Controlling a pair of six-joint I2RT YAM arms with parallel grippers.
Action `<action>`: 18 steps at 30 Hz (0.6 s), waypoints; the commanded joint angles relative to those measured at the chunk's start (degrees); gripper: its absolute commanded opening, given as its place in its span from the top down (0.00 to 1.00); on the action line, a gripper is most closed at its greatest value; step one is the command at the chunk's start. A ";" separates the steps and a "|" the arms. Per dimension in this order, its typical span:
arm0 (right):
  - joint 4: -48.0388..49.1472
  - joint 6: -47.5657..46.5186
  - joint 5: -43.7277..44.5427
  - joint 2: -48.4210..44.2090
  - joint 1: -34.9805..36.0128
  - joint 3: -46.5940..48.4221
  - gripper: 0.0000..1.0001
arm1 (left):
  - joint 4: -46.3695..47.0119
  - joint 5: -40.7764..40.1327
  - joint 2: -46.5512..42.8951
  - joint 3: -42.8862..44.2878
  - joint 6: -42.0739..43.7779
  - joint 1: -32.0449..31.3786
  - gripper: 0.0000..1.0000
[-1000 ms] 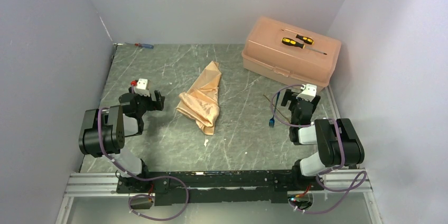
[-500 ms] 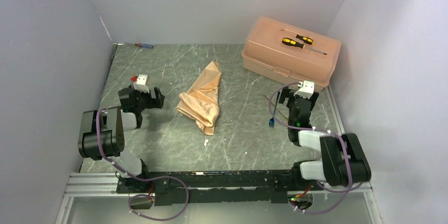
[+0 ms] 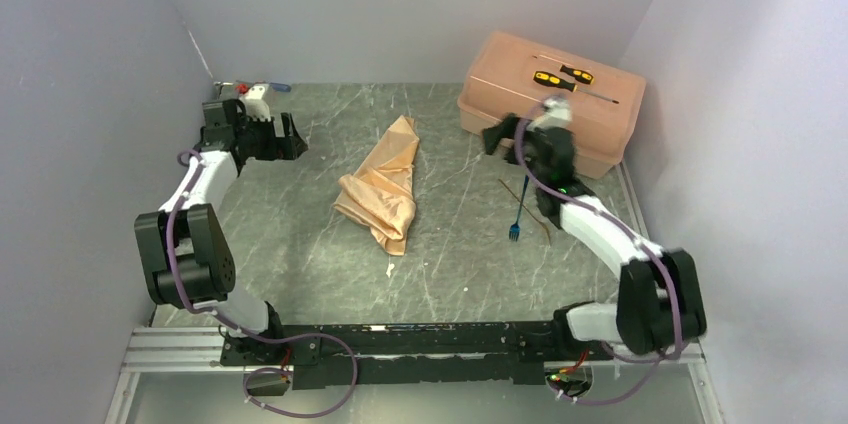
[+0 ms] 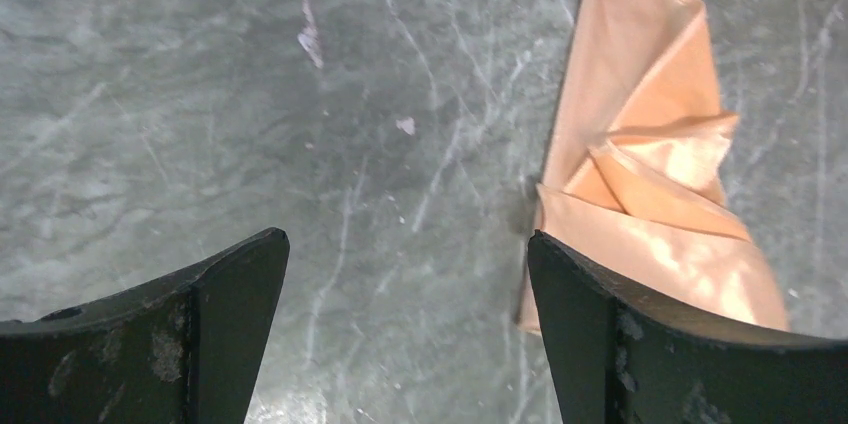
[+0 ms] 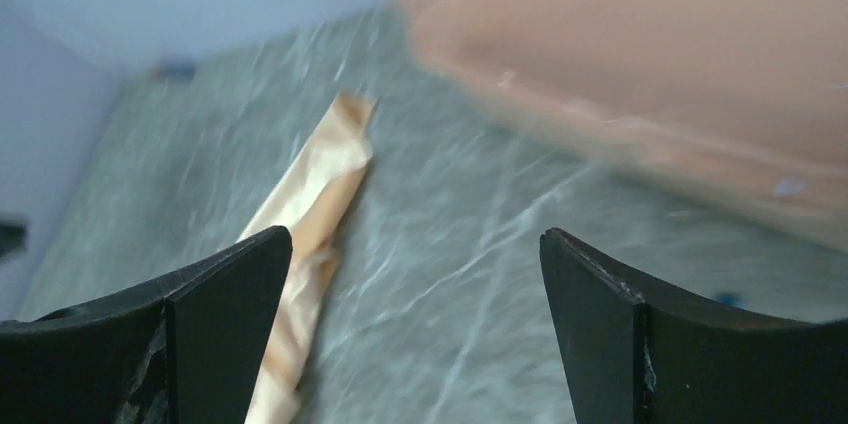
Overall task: Fold the napkin into a case and place the utensils inside
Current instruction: Pick up the crumpled napkin from the center of the board.
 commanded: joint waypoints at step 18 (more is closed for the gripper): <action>-42.96 -23.27 -1.05 55.75 31.48 67.18 0.23 | -33.68 1.06 4.47 17.80 2.31 0.99 0.05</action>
